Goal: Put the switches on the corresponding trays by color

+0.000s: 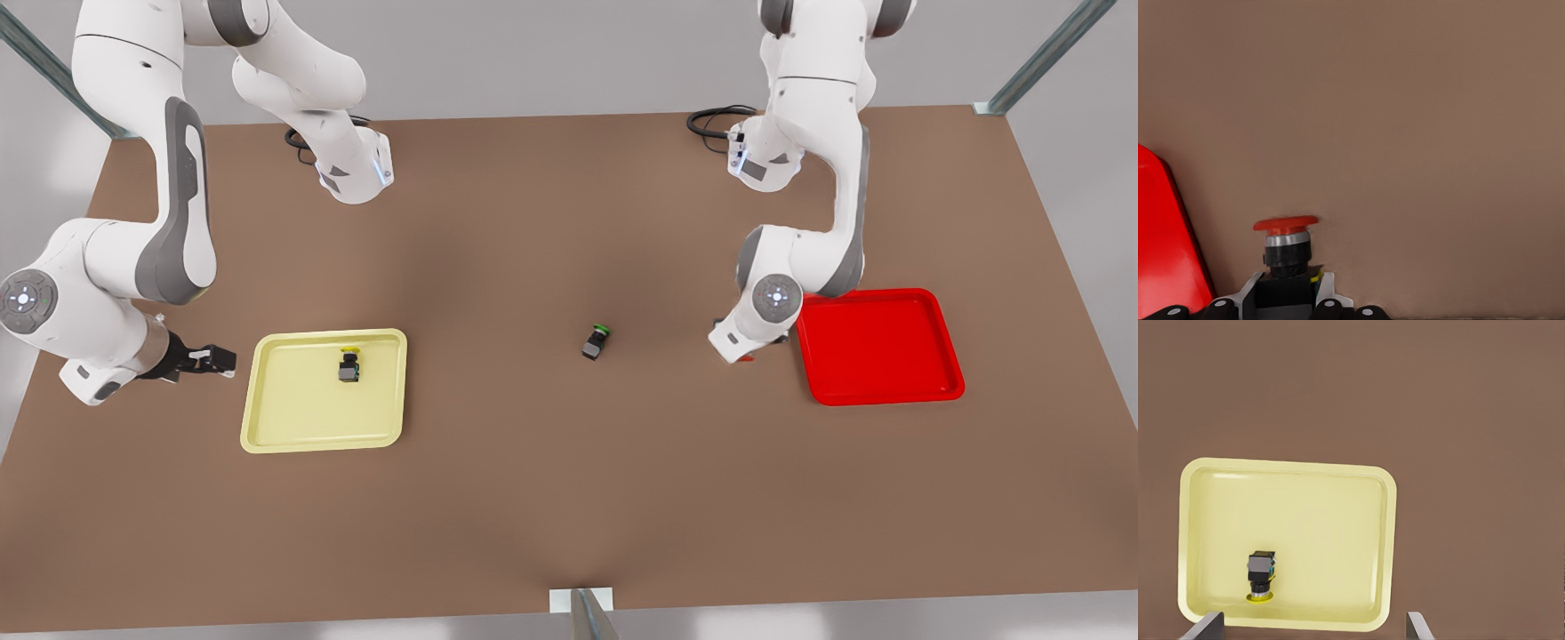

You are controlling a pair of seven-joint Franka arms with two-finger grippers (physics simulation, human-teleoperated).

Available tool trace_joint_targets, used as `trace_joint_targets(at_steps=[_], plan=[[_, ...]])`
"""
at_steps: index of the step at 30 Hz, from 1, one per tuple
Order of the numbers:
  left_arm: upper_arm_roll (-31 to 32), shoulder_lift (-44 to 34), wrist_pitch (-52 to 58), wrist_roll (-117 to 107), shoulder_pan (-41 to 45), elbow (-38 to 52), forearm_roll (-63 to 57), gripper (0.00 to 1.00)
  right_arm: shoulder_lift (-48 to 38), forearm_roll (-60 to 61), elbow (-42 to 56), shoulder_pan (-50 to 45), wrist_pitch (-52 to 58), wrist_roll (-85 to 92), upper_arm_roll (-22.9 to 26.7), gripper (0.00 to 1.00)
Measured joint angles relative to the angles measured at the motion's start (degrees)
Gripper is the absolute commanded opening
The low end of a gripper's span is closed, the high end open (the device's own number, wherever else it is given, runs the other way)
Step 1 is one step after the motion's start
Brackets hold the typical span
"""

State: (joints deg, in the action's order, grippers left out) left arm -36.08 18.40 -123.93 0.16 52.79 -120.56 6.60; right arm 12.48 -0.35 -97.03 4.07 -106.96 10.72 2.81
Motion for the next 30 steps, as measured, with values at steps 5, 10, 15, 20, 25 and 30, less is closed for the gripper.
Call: trace_joint_targets(at_steps=[5, 10, 15, 20, 25, 30], plan=[[-12.2, -2.3, -6.1, 18.4, 0.0, -9.8, -0.4, 0.51, 0.4, 0.0, 0.4, -0.1, 0.0, -0.2, 0.0, 1.0], [-19.0, 0.8, -8.3, 26.5, -0.3, -12.6, -0.4, 0.51, 0.6, -0.1, 0.4, -0.3, 0.0, -0.3, -0.1, 1.0], [-18.9, 5.1, -10.2, 31.0, -6.1, -12.5, 0.3, 1.0, 0.7, -0.1, 0.8, -0.3, 0.0, -0.3, -0.1, 1.0], [-19.0, 5.1, -10.0, 31.8, -6.5, -12.4, 2.0, 1.0, 0.7, -0.1, 0.9, -0.2, 0.0, -0.2, -0.1, 1.0], [-18.7, 1.7, 8.5, 22.9, -5.7, 2.6, 2.5, 1.0, 0.7, -0.1, 3.1, -0.2, 2.4, -0.1, -0.1, 1.0], [-12.8, 2.3, 27.4, 5.5, -6.9, 32.8, 3.3, 1.0, -3.8, -0.1, 7.7, -1.7, 12.6, -6.4, -0.6, 1.0]])
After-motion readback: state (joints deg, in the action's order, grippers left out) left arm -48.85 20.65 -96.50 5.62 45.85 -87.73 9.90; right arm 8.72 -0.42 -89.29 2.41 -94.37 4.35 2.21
